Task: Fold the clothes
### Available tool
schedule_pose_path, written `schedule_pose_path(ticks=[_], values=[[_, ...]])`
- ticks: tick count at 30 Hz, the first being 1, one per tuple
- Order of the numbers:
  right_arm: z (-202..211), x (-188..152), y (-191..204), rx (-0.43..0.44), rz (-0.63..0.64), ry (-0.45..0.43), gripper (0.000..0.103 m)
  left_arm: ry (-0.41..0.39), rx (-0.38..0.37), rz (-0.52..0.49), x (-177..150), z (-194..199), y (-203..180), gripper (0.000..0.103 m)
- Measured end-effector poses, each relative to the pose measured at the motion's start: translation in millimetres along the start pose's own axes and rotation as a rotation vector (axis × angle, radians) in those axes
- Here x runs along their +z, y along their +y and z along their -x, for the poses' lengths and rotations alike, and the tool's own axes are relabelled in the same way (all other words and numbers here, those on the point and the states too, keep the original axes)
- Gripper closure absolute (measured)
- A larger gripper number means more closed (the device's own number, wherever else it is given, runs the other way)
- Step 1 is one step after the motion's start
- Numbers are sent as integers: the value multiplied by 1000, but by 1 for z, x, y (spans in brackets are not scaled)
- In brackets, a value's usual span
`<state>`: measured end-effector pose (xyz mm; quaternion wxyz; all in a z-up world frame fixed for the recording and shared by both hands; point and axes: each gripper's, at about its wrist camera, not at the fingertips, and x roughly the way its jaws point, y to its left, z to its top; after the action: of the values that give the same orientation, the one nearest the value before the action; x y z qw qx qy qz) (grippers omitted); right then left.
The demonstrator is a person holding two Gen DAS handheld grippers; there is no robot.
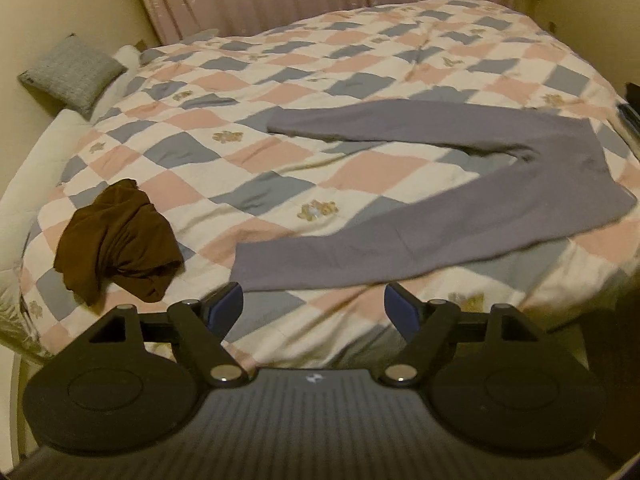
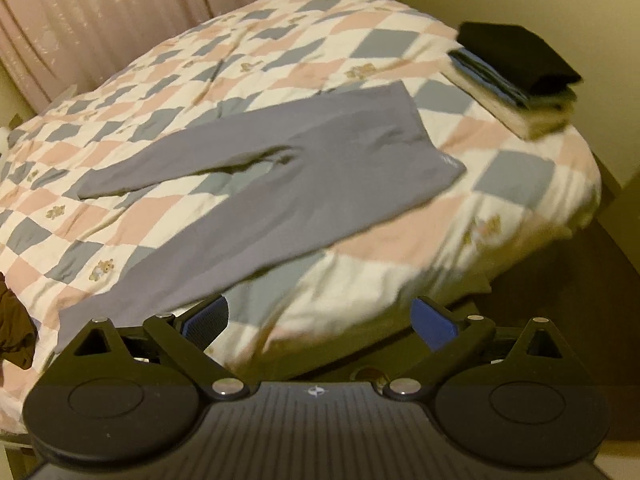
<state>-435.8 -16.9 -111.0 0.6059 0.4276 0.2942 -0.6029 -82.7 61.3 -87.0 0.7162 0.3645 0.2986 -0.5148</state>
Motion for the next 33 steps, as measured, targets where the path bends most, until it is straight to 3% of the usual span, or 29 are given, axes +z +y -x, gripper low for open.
schedule_pose_path(ticks=[12, 33], values=[[34, -28, 12, -54, -12, -47, 2, -30, -93, -43, -19, 9, 4, 28], [26, -26, 50, 10, 42, -42, 2, 2, -54, -17, -21, -1, 27, 28]])
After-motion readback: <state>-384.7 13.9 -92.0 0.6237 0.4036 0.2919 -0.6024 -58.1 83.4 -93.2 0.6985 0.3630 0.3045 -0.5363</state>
